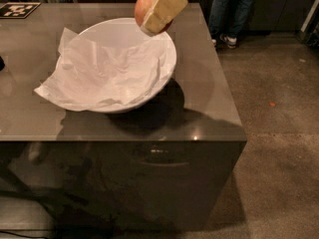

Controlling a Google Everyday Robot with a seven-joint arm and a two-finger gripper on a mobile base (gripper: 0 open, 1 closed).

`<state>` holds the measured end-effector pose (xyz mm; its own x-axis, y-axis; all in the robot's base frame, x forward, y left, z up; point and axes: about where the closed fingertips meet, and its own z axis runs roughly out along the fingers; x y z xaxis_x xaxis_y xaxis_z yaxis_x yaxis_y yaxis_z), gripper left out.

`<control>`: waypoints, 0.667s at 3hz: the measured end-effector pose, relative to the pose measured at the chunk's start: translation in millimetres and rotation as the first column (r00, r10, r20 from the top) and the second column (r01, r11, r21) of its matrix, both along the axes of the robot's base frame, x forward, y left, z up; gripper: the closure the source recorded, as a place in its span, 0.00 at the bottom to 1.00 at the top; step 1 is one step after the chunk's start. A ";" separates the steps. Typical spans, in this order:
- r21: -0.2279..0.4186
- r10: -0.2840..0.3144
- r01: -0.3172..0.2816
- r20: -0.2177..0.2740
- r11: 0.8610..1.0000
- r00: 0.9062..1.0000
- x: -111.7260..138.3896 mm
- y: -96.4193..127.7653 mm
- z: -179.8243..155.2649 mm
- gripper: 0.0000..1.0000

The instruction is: Pick apple from white bowl

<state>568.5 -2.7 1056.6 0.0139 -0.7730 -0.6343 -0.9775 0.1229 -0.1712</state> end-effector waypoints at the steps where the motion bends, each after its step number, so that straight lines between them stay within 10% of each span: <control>1: -0.026 -0.007 0.007 -0.003 1.000 1.000 3.5 4.0 0.4 1.00; 2: -0.051 -0.043 0.043 0.007 0.998 0.999 -0.2 16.4 39.8 1.00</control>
Offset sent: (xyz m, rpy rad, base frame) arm -0.0389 0.0320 0.1488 -0.1820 0.0625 0.0299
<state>568.3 13.7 1096.4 -0.0163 -0.8045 -0.5937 -0.9705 0.1557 -0.1843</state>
